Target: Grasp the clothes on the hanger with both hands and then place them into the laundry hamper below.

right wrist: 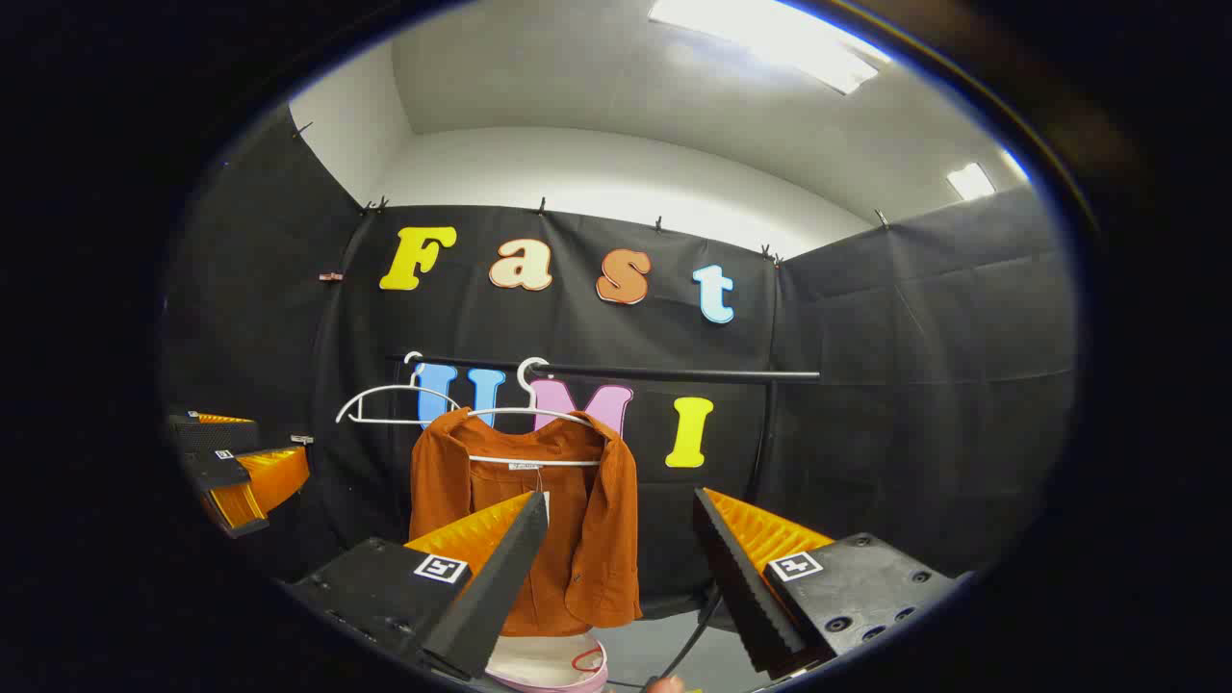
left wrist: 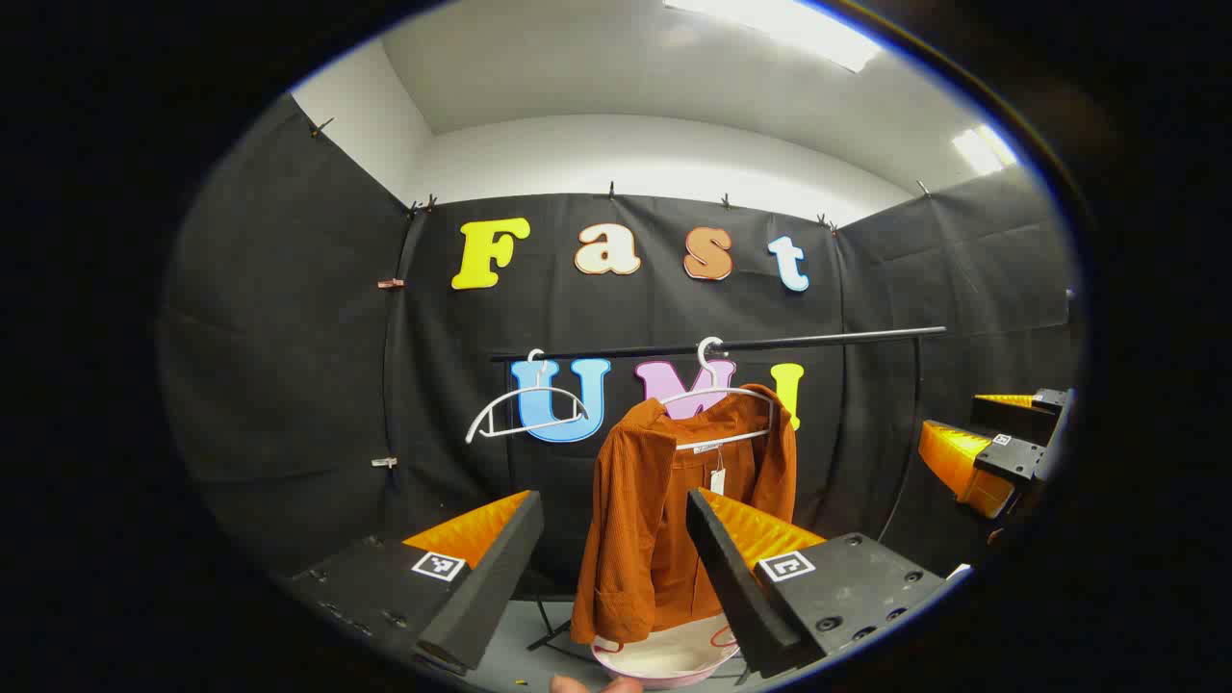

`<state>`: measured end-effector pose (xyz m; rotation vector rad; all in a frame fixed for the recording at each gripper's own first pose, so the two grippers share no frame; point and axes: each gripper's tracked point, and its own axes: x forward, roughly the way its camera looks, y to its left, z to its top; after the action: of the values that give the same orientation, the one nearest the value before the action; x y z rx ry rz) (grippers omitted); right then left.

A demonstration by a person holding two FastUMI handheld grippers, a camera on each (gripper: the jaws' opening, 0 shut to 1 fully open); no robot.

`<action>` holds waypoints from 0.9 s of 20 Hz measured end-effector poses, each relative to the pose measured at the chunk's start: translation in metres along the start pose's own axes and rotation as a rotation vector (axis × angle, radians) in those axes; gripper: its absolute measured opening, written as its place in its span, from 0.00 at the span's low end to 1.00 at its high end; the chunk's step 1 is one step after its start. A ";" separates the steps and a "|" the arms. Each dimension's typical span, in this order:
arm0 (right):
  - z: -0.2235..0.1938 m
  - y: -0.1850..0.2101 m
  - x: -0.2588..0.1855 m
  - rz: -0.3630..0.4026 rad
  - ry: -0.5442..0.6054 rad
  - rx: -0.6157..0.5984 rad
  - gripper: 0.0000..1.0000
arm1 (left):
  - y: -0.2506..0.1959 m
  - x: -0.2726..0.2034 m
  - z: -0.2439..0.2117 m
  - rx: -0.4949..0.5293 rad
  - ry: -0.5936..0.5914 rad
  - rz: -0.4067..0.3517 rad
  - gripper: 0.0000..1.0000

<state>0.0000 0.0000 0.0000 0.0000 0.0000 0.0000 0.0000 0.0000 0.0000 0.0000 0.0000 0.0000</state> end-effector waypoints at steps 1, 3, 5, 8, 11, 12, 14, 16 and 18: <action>0.000 0.000 0.001 -0.003 0.001 0.000 0.97 | 0.000 0.000 0.000 0.001 -0.001 0.000 0.98; 0.001 0.000 0.001 -0.005 -0.001 0.000 0.97 | 0.000 0.001 0.000 0.005 -0.002 0.001 0.95; 0.000 0.000 0.001 -0.003 0.000 -0.007 0.97 | 0.001 0.001 0.000 0.005 -0.001 0.000 0.95; 0.000 -0.002 0.000 -0.006 -0.001 -0.008 0.97 | 0.000 0.002 -0.001 0.002 0.006 0.001 0.95; -0.001 -0.003 0.001 -0.008 0.001 -0.007 0.97 | 0.000 0.001 -0.001 0.003 0.005 0.005 0.95; -0.001 -0.003 0.001 -0.008 0.000 -0.006 0.97 | 0.000 0.002 0.000 0.003 0.005 0.005 0.95; 0.000 -0.004 -0.001 -0.008 -0.001 -0.006 0.97 | 0.000 0.002 0.000 0.005 0.004 0.006 0.95; 0.000 -0.004 0.000 -0.007 0.000 -0.006 0.97 | 0.000 0.002 0.000 0.004 0.002 0.005 0.95; -0.002 -0.003 0.001 -0.006 0.005 -0.001 0.97 | -0.001 0.003 -0.001 0.003 0.008 0.003 0.95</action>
<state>0.0011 -0.0027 -0.0019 -0.0006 0.0049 -0.0064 0.0029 -0.0009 -0.0012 0.0026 0.0081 0.0026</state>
